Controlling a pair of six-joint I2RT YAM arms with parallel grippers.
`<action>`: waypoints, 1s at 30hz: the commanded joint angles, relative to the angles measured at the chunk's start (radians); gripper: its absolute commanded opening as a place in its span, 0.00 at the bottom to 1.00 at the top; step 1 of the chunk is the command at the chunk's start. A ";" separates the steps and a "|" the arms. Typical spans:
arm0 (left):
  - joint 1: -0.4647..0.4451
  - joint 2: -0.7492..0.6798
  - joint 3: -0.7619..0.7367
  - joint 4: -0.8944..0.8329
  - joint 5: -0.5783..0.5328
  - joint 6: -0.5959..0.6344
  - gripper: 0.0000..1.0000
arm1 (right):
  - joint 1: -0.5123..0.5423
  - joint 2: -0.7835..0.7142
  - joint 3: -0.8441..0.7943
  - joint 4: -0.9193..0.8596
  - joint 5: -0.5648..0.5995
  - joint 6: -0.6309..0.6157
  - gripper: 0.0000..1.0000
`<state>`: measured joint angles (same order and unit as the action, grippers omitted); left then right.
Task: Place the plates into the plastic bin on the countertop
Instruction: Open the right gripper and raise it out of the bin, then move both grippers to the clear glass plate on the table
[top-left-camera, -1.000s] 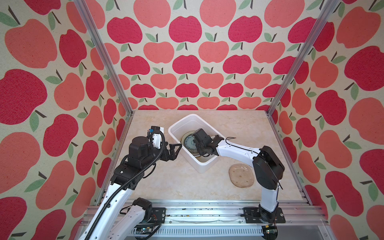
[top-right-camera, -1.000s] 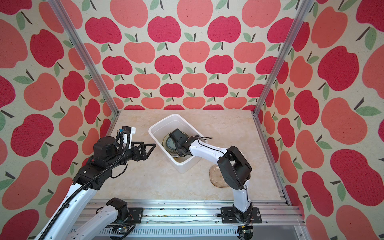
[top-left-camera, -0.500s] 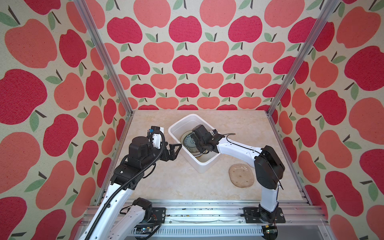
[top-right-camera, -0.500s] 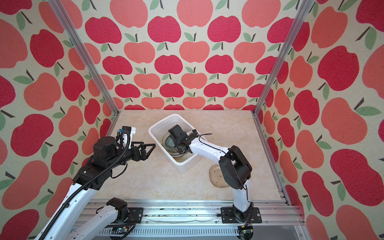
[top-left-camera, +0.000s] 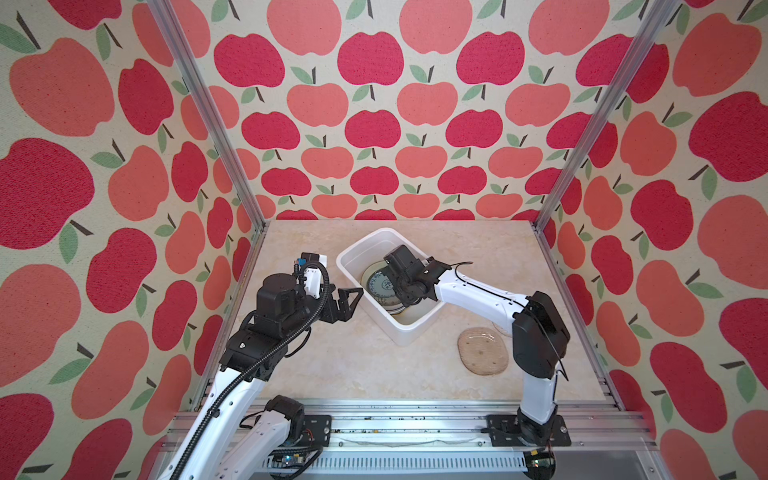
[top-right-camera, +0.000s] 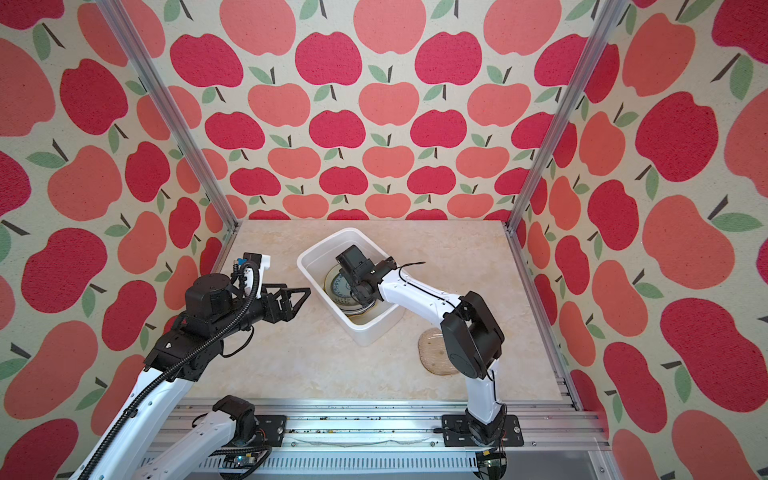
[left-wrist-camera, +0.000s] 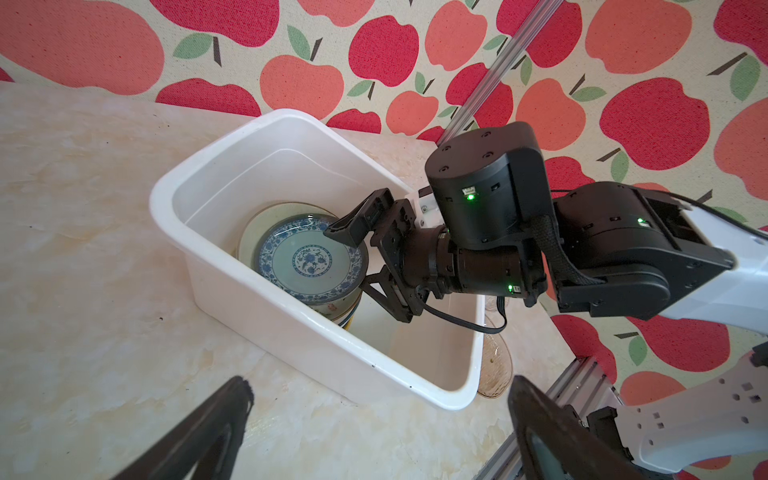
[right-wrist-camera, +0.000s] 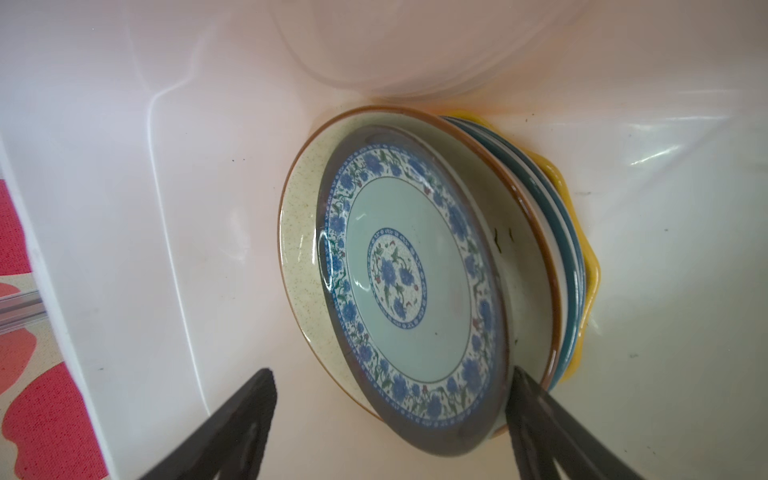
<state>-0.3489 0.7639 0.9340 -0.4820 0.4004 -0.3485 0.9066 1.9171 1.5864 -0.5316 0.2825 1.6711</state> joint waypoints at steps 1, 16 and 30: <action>0.006 -0.003 0.001 -0.007 -0.001 0.010 0.99 | -0.008 -0.013 0.047 -0.109 0.013 -0.030 0.91; 0.005 0.008 0.011 -0.002 0.000 0.002 0.99 | -0.023 -0.033 0.074 -0.055 0.006 -0.181 0.91; 0.000 0.048 0.103 -0.068 0.064 0.046 0.99 | -0.009 -0.176 0.309 -0.257 -0.068 -0.719 0.84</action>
<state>-0.3489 0.7998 0.9771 -0.5320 0.4133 -0.3412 0.8898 1.8481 1.8591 -0.6411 0.2329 1.1362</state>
